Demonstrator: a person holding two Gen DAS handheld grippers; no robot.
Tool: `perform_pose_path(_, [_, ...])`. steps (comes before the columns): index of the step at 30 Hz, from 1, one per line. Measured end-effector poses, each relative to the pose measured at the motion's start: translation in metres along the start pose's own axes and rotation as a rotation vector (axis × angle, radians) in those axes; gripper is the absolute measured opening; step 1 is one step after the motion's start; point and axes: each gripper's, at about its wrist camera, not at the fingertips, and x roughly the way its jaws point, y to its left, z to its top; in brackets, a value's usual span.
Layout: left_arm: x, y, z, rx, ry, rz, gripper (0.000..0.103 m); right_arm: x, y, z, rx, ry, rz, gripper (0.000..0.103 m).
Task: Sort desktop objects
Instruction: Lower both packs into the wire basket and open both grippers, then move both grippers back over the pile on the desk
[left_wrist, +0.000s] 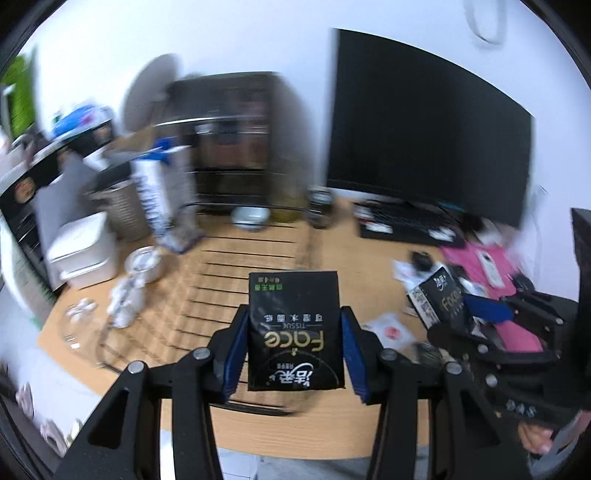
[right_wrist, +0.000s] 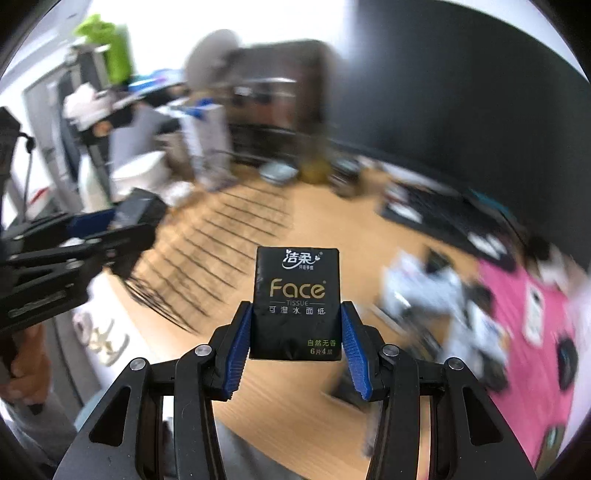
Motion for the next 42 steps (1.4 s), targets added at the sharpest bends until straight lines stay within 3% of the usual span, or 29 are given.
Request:
perform_pose_path(5, [0.025,0.046,-0.006,-0.071,0.058,0.052,0.052,0.051,0.051,0.033,-0.075,0.056,0.072,0.046])
perform_pose_path(10, [0.053,0.068,-0.016,-0.104,0.124,0.084,0.052,0.097,0.078,0.039,-0.107,0.118,0.062,0.046])
perform_pose_path(19, [0.068,0.083,-0.022,-0.139,0.172,0.091,0.052,0.115,0.09,0.044,-0.148,0.138,0.023,0.047])
perform_pose_path(26, [0.069,0.086,-0.021,-0.159,0.171,0.097,0.072,0.106,0.086,0.043,-0.143,0.098,0.013,0.049])
perform_pose_path(34, [0.057,0.067,-0.018,-0.141,0.161,0.066,0.072,0.079,0.059,0.038,-0.085,0.069,-0.006,0.052])
perform_pose_path(42, [0.011,-0.01,-0.015,0.008,0.079,-0.05,0.072,0.026,-0.01,0.006,0.019,0.046,-0.093,0.053])
